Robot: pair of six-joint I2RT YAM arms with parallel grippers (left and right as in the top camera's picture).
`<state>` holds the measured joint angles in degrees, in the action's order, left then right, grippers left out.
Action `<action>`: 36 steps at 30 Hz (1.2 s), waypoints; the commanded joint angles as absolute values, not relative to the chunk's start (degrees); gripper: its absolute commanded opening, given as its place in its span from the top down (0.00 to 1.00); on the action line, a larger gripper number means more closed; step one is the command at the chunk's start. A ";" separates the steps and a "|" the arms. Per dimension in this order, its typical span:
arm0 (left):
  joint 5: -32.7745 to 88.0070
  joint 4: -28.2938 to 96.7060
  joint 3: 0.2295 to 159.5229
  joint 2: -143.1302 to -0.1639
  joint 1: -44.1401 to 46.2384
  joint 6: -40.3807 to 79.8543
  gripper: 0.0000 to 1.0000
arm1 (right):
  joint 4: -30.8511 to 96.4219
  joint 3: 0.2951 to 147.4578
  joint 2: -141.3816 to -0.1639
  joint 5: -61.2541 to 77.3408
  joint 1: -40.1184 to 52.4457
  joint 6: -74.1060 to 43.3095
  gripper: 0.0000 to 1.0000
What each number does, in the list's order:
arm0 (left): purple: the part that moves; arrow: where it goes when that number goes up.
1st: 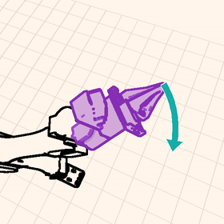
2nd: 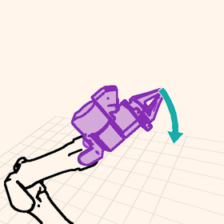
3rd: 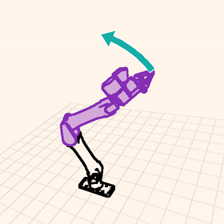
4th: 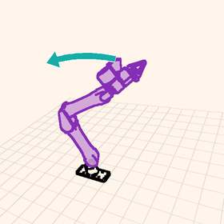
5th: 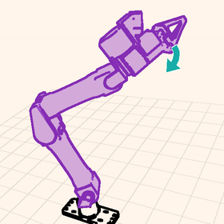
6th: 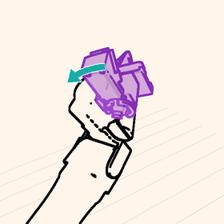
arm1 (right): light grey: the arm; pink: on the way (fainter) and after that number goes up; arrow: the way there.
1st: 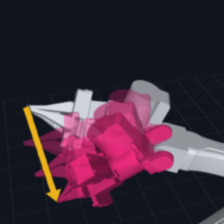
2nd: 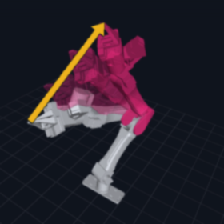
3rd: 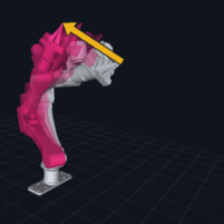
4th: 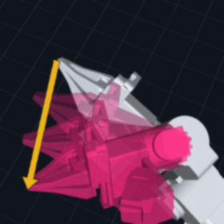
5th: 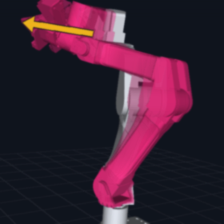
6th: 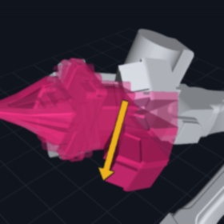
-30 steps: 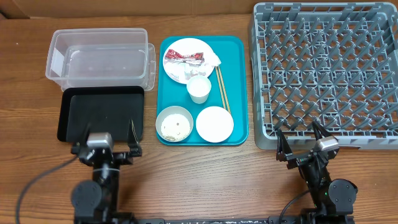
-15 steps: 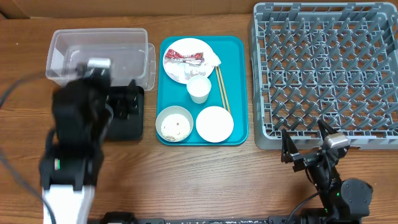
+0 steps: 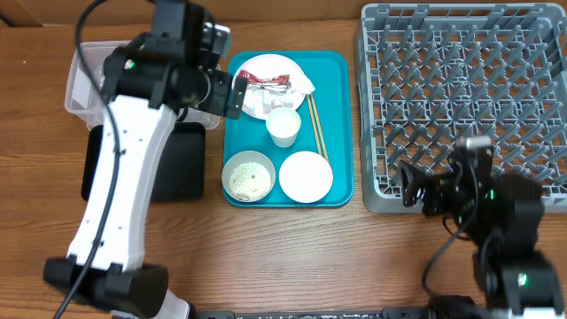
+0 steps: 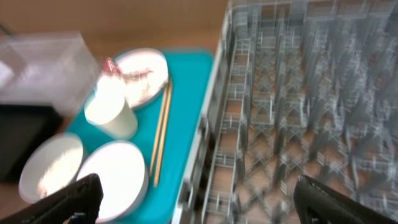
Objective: Sort waste into correct bins and load items into the dishwasher
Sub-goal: 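Reach the left gripper to the white paper cup and grasp it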
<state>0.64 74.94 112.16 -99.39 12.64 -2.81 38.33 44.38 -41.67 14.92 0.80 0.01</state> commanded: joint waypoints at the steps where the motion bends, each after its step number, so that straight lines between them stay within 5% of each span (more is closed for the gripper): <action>1: 1.80 75.72 115.13 -101.54 12.78 -2.66 0.00 | 42.39 52.86 -50.19 16.21 0.73 -0.16 0.00; 9: 22.31 70.54 115.11 -105.25 13.37 1.80 0.00 | 44.34 57.30 -64.45 24.49 0.73 -2.35 0.00; 18: 11.90 71.57 115.11 -115.50 14.15 15.07 0.15 | 46.04 57.30 -69.21 28.36 0.73 -2.33 0.01; 27: 12.03 71.05 115.11 -124.60 16.49 15.49 0.20 | 46.04 57.30 -69.23 28.38 0.73 -2.35 0.08; 36: 11.60 69.04 115.11 -129.78 17.67 15.53 0.39 | 46.68 57.30 -69.23 28.38 0.73 -2.35 0.12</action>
